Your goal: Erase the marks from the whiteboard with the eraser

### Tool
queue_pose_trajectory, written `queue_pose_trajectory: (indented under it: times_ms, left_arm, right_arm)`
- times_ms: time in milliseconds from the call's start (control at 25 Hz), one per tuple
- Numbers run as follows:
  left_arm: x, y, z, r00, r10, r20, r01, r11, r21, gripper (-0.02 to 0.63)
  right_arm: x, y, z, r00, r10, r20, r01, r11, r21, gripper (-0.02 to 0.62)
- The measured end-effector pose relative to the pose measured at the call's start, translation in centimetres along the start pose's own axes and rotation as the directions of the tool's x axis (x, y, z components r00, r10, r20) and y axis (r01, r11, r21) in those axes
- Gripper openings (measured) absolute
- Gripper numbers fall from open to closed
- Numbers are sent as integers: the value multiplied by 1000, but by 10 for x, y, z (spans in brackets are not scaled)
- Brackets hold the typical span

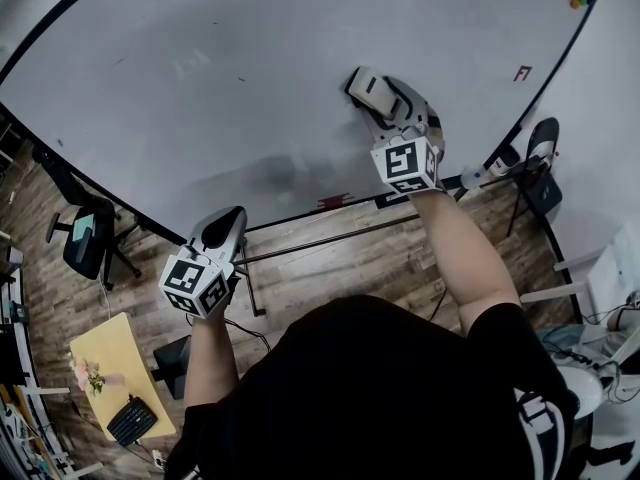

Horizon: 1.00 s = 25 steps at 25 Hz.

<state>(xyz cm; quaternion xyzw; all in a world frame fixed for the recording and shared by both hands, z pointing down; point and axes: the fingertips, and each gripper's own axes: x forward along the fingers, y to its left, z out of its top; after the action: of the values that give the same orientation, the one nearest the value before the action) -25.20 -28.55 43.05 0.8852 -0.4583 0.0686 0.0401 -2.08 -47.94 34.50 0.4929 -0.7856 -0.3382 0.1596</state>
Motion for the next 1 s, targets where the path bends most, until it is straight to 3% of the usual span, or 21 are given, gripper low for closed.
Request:
queue_pose_trajectory:
  times_ms: [1000]
  left_arm:
    - [-10, -14, 7, 1000, -26, 17, 26, 1000, -1, 12]
  right_arm:
    - [-20, 4, 1, 999, 27, -34, -26, 999, 25, 255]
